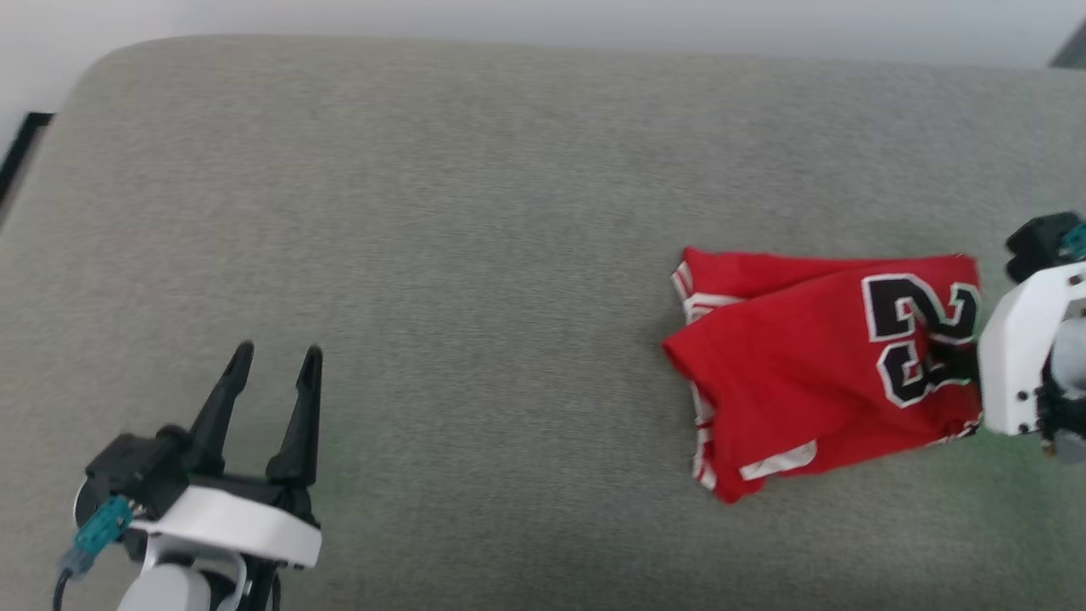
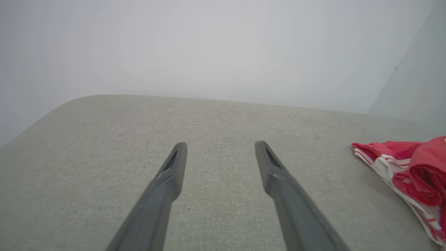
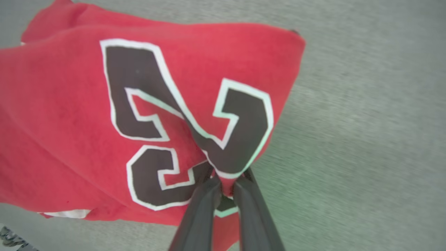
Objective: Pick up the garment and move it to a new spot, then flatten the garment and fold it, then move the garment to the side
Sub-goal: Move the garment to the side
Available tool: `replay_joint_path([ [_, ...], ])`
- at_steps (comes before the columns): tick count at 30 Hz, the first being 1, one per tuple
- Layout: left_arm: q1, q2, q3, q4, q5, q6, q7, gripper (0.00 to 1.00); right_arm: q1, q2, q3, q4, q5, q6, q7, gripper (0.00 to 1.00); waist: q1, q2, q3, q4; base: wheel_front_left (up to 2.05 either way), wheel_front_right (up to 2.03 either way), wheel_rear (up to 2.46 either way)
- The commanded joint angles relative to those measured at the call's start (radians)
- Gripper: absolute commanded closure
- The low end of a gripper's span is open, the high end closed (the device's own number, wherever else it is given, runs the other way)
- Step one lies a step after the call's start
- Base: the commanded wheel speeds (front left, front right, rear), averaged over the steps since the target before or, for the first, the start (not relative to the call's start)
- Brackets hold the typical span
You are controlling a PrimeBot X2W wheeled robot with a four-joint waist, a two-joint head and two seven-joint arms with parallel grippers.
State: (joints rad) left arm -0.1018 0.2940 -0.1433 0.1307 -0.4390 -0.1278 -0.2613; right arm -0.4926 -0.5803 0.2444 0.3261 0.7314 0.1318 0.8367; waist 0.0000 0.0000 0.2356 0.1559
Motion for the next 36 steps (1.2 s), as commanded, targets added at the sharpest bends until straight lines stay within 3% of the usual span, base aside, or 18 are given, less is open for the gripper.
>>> replay_joint_path([
  [1, -0.024, 0.006, -0.002, -0.003, 0.008, -0.003, -0.005, 0.00, -0.017, -0.008, -0.009, -0.003, -0.015, -0.002, -0.009, 1.00, 0.0000, 0.0000, 0.016, -0.039, 0.00, 0.00, 0.00],
  [10, -0.126, -0.001, -0.072, 0.000, 0.029, -0.003, -0.005, 0.00, -0.082, -0.050, -0.055, 0.013, -0.082, -0.002, -0.070, 1.00, 0.0000, 0.0000, 0.061, -0.148, 0.00, 0.00, 0.00],
  [19, -0.281, 0.006, -0.181, 0.029, 0.022, -0.003, -0.005, 0.00, -0.180, -0.093, -0.091, 0.108, -0.176, -0.002, -0.208, 1.00, 0.0000, 0.0000, 0.120, -0.241, 0.00, 0.00, 0.00],
  [27, -0.406, 0.011, -0.279, 0.052, 0.004, -0.003, -0.005, 0.00, -0.271, -0.105, -0.127, 0.281, -0.286, -0.002, -0.338, 1.00, 0.0000, 0.0000, 0.164, -0.279, 0.00, 0.00, 0.00],
  [36, -0.500, 0.000, -0.372, 0.072, -0.002, -0.003, -0.005, 0.00, -0.383, -0.091, -0.172, 0.487, -0.442, -0.002, -0.455, 1.00, 0.0000, 0.0000, 0.213, -0.275, 0.00, 0.00, 0.00],
])
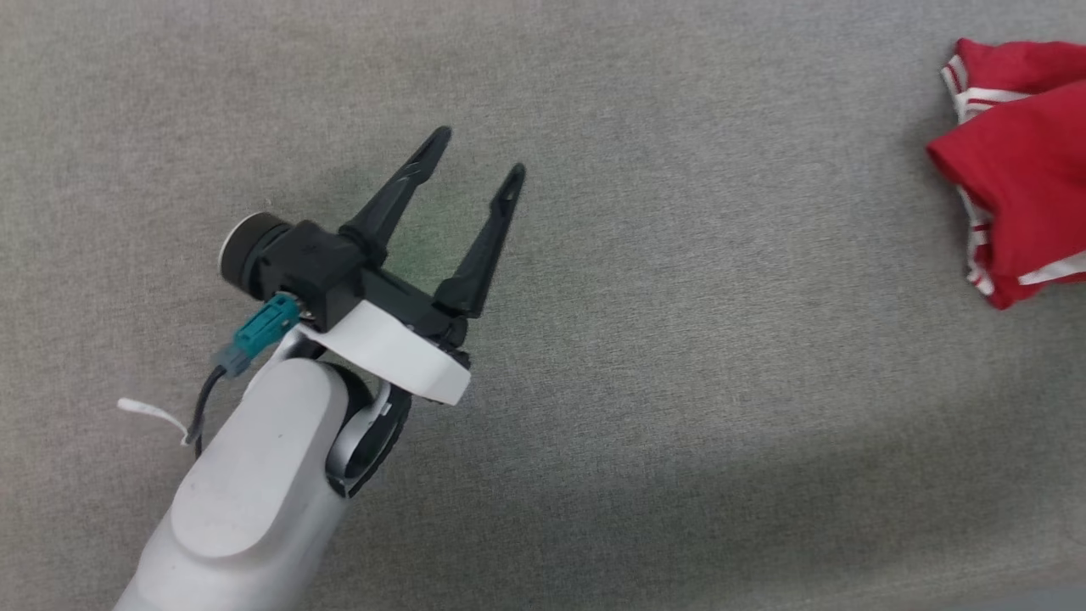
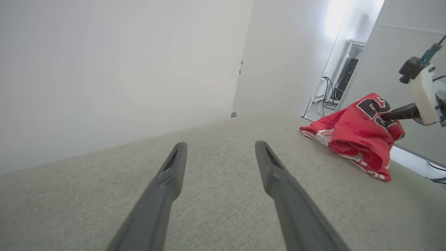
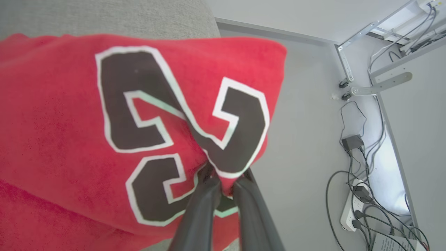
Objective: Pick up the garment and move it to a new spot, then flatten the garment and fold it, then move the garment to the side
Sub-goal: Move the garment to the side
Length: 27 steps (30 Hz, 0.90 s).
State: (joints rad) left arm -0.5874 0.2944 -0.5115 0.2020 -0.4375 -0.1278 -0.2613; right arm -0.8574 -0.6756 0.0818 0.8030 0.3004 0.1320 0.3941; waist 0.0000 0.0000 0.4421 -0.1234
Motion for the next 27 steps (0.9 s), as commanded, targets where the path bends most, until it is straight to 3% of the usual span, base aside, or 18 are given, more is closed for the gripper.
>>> replay_joint_path([
  [1, -0.022, -0.002, -0.011, 0.003, -0.005, -0.003, -0.005, 0.00, -0.029, 0.005, -0.013, 0.032, -0.032, -0.003, -0.025, 1.00, 0.0000, 0.0000, 0.012, 0.008, 0.00, 0.00, 0.00],
  [12, -0.050, -0.006, -0.045, 0.006, -0.016, -0.003, -0.005, 0.00, -0.124, 0.049, -0.078, 0.226, -0.195, -0.002, -0.158, 1.00, 0.0000, 0.0000, 0.046, 0.047, 0.00, 0.00, 0.00],
  [14, -0.046, -0.005, -0.042, 0.005, -0.019, -0.003, -0.005, 0.00, -0.131, 0.059, -0.080, 0.252, -0.207, -0.002, -0.181, 0.58, 0.0000, 0.0000, 0.046, 0.052, 0.00, 0.00, 0.00],
  [16, -0.036, -0.005, -0.033, 0.003, -0.020, -0.003, -0.005, 0.00, -0.141, 0.069, -0.081, 0.266, -0.217, -0.002, -0.208, 0.00, 0.0000, 0.0000, 0.041, 0.054, 0.00, 0.00, 0.00],
  [27, 0.040, 0.012, 0.046, -0.007, -0.038, -0.003, -0.005, 0.00, -0.185, 0.100, -0.034, 0.318, -0.226, -0.003, -0.290, 0.00, 0.0000, 0.0000, -0.027, 0.043, 0.00, 0.00, 0.00],
])
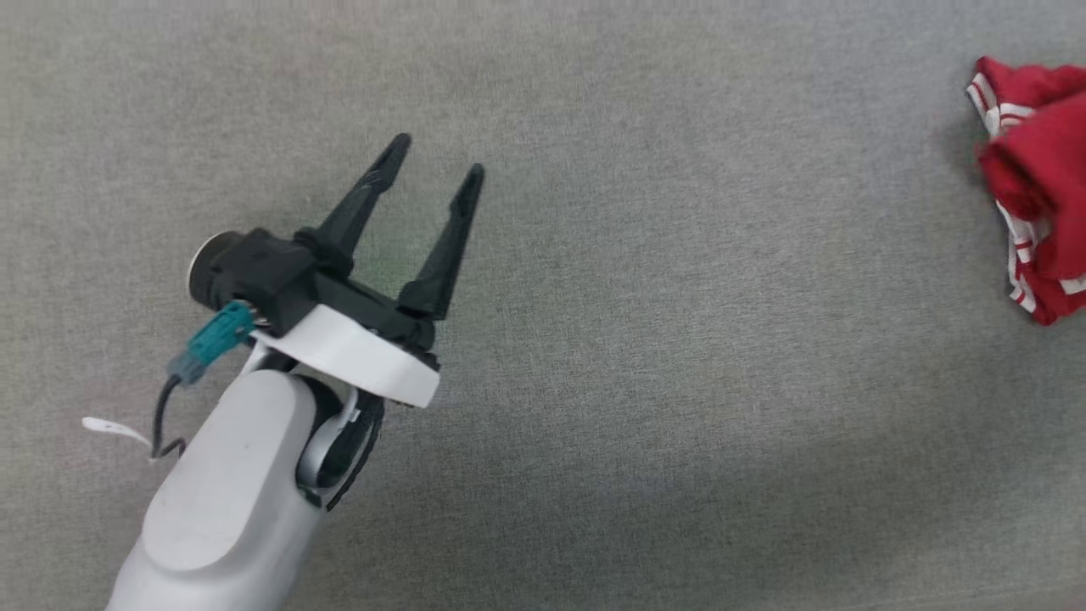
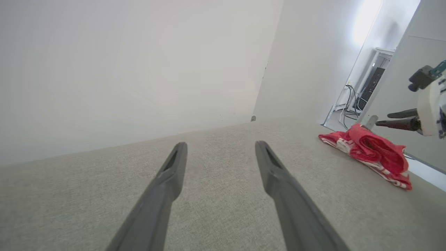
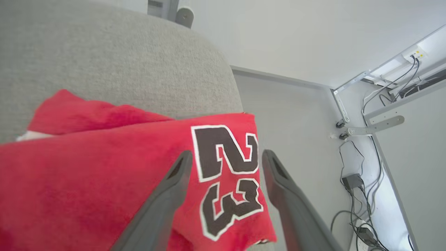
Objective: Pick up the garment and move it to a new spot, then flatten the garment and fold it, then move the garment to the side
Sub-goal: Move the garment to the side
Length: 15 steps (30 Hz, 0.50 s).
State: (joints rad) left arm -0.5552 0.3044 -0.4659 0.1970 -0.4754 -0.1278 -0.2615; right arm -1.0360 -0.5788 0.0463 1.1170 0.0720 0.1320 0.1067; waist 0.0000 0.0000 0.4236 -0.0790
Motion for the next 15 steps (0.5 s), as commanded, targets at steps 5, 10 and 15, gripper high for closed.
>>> replay_joint_path([
  [5, 0.051, 0.004, 0.051, 0.001, -0.003, -0.003, -0.004, 0.00, 0.002, 0.029, 0.021, 0.007, 0.046, -0.003, -0.052, 0.00, 0.0000, 0.0000, -0.059, 0.003, 0.00, 0.00, 0.00],
  [10, 0.110, 0.002, 0.113, -0.006, -0.004, -0.003, -0.004, 0.00, 0.045, 0.072, 0.052, -0.016, 0.103, -0.003, -0.117, 0.00, 0.0000, 0.0000, -0.120, 0.008, 0.00, 0.00, 0.00],
  [15, 0.186, -0.005, 0.203, -0.027, 0.018, -0.003, -0.004, 0.00, 0.113, 0.116, 0.091, -0.067, 0.168, -0.002, -0.208, 0.00, 0.0000, 0.0000, -0.184, 0.019, 0.00, 0.00, 0.00],
])
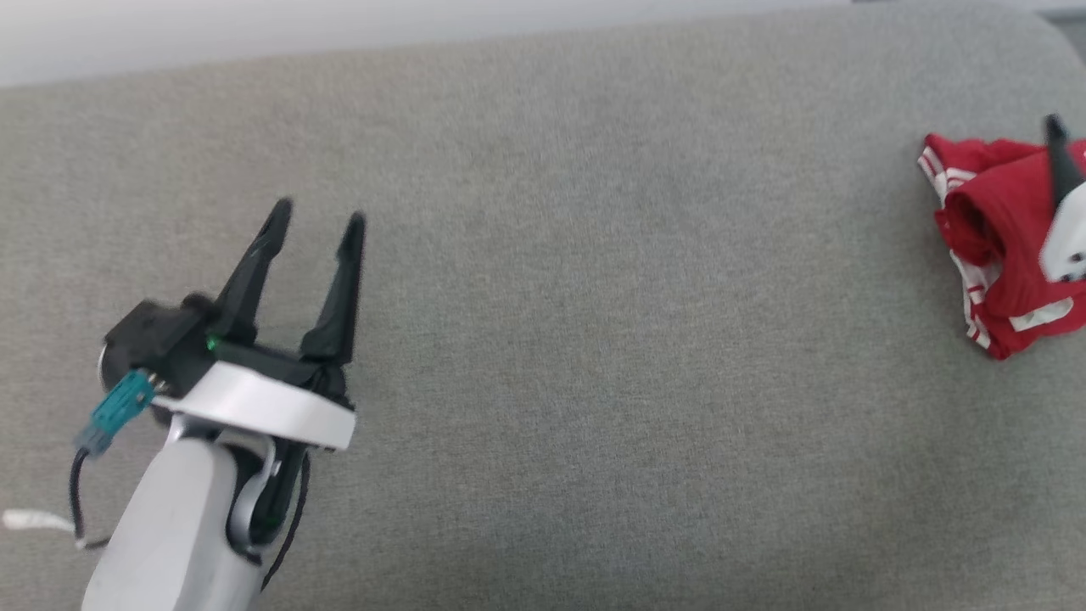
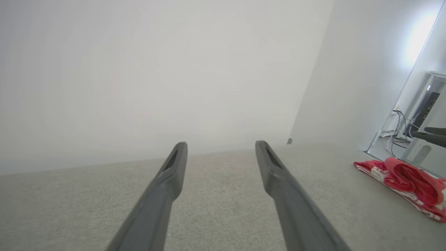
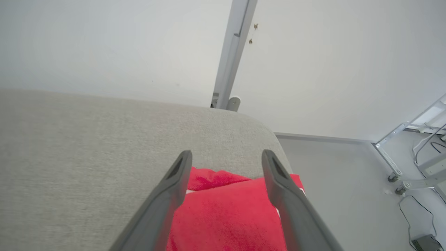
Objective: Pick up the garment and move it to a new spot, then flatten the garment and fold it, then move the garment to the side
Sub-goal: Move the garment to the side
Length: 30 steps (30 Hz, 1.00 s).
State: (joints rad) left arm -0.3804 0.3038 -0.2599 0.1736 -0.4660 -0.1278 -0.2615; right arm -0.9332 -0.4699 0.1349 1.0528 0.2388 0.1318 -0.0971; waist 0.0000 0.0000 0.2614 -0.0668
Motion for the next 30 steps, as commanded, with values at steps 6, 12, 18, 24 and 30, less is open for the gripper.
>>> replay_joint_path([
  [6, 0.120, -0.012, 0.098, -0.028, 0.048, -0.003, -0.004, 0.00, 0.120, 0.041, 0.038, -0.110, 0.075, -0.002, -0.105, 0.00, 0.0000, 0.0000, -0.089, 0.023, 0.00, 0.00, 0.00],
  [12, 0.229, -0.013, 0.171, -0.049, 0.088, -0.003, -0.004, 0.00, 0.273, 0.061, 0.006, -0.255, 0.107, -0.002, -0.155, 0.00, 0.0000, 0.0000, -0.142, 0.052, 0.00, 0.00, 0.00],
  [18, 0.351, -0.030, 0.257, -0.077, 0.146, -0.002, -0.004, 0.00, 0.508, 0.120, -0.101, -0.462, 0.060, -0.002, -0.166, 0.00, 0.0000, 0.0000, -0.189, 0.094, 0.00, 0.00, 0.00],
  [24, 0.426, -0.058, 0.338, -0.106, 0.169, -0.001, -0.004, 0.00, 0.673, 0.202, -0.195, -0.633, 0.009, -0.002, -0.167, 0.00, 0.0000, 0.0000, -0.214, 0.115, 0.00, 0.00, 0.00],
  [30, 0.494, -0.083, 0.392, -0.123, 0.184, -0.002, -0.004, 0.00, 0.843, 0.298, -0.269, -0.775, -0.041, -0.002, -0.167, 0.00, 0.0000, 0.0000, -0.245, 0.134, 0.00, 0.00, 0.00],
])
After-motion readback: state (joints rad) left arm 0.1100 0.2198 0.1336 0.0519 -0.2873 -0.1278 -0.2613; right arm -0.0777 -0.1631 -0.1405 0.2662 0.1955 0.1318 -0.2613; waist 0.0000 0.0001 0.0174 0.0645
